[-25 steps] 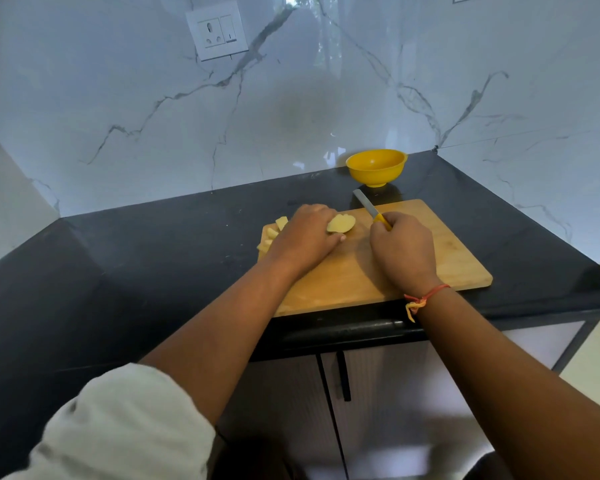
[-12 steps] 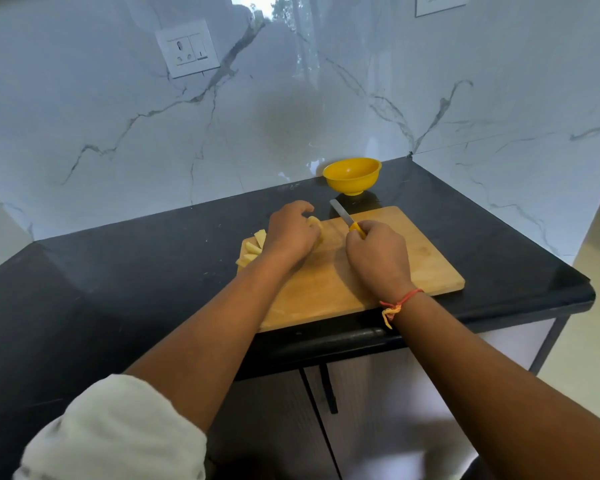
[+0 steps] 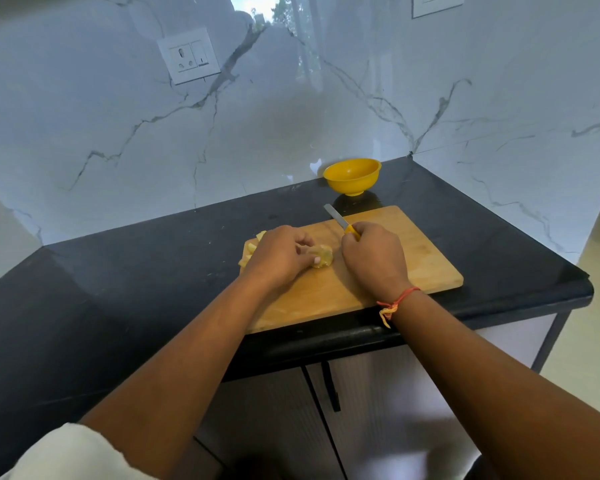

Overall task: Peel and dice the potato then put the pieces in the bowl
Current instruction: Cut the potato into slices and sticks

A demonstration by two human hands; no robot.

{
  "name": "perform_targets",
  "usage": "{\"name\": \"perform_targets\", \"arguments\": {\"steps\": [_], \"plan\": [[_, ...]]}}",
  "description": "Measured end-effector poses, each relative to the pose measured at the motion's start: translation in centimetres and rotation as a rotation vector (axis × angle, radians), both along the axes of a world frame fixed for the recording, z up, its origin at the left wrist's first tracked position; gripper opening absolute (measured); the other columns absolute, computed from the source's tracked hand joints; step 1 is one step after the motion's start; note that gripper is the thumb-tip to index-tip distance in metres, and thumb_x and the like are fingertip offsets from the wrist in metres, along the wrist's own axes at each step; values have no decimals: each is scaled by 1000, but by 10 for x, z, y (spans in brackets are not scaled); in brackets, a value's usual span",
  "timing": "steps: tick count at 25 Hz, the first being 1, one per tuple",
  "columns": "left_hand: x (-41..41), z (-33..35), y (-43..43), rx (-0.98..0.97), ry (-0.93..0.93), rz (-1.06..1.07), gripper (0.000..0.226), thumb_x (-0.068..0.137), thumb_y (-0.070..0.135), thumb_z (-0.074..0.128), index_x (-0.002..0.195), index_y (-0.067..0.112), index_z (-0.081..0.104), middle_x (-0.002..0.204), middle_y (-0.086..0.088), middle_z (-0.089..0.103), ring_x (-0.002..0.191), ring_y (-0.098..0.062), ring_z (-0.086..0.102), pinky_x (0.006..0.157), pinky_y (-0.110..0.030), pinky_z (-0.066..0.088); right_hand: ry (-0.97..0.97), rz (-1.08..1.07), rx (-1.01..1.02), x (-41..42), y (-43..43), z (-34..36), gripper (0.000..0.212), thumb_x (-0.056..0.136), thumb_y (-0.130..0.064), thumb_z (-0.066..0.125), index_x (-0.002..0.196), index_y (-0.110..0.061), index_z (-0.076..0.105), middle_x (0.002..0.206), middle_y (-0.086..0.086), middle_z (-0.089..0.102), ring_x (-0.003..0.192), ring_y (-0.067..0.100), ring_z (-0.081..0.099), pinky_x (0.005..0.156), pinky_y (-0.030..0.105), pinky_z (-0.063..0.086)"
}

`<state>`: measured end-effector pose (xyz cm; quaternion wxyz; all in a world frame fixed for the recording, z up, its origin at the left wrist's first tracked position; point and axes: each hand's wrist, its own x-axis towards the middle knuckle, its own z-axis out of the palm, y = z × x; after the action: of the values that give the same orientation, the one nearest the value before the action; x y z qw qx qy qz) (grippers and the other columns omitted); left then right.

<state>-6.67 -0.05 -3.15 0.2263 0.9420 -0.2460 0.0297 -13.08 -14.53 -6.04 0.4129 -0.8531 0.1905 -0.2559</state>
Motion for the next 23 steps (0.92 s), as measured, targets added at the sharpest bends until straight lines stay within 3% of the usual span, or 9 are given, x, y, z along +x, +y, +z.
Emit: {"name": "perform_targets", "arguments": {"steps": [4, 7, 10, 15, 23], "plan": [[3, -11, 1, 93, -2, -128, 46, 90, 42, 69, 131, 24, 62, 129, 3, 65, 113, -14, 60, 90, -28, 47, 40, 74, -60, -5, 2, 7, 32, 100, -22, 51, 125, -12, 68, 109, 9, 73, 93, 24, 65, 80, 34, 55], [6, -18, 2, 108, -74, -99, 42, 89, 50, 66, 126, 30, 65, 124, 7, 67, 113, -15, 60, 99, -44, 48, 75, 126, -4, -13, -2, 13, 39, 101, -23, 51, 137, -15, 61, 120, 8, 71, 102, 24, 65, 91, 37, 54], [6, -20, 1, 100, -109, -80, 36, 90, 52, 64, 120, 32, 68, 115, 10, 69, 107, -14, 60, 98, -49, 46, 170, 155, -106, -23, -5, 16, 38, 100, -24, 51, 136, -16, 63, 114, 9, 72, 99, 24, 66, 91, 40, 55], [9, -26, -2, 65, -129, -55, 29, 89, 54, 63, 107, 34, 72, 88, 18, 61, 89, -10, 58, 90, -46, 51, 283, 209, -325, -38, 5, 24, 34, 102, -25, 48, 129, -18, 68, 103, 7, 72, 94, 22, 65, 83, 32, 54], [11, -30, -4, 35, -137, -46, 22, 89, 53, 64, 84, 31, 68, 75, 15, 59, 78, -10, 58, 83, -45, 53, 347, 177, -501, -38, 16, 29, 36, 104, -27, 45, 135, -18, 61, 108, 8, 70, 92, 22, 61, 81, 32, 54]]}}
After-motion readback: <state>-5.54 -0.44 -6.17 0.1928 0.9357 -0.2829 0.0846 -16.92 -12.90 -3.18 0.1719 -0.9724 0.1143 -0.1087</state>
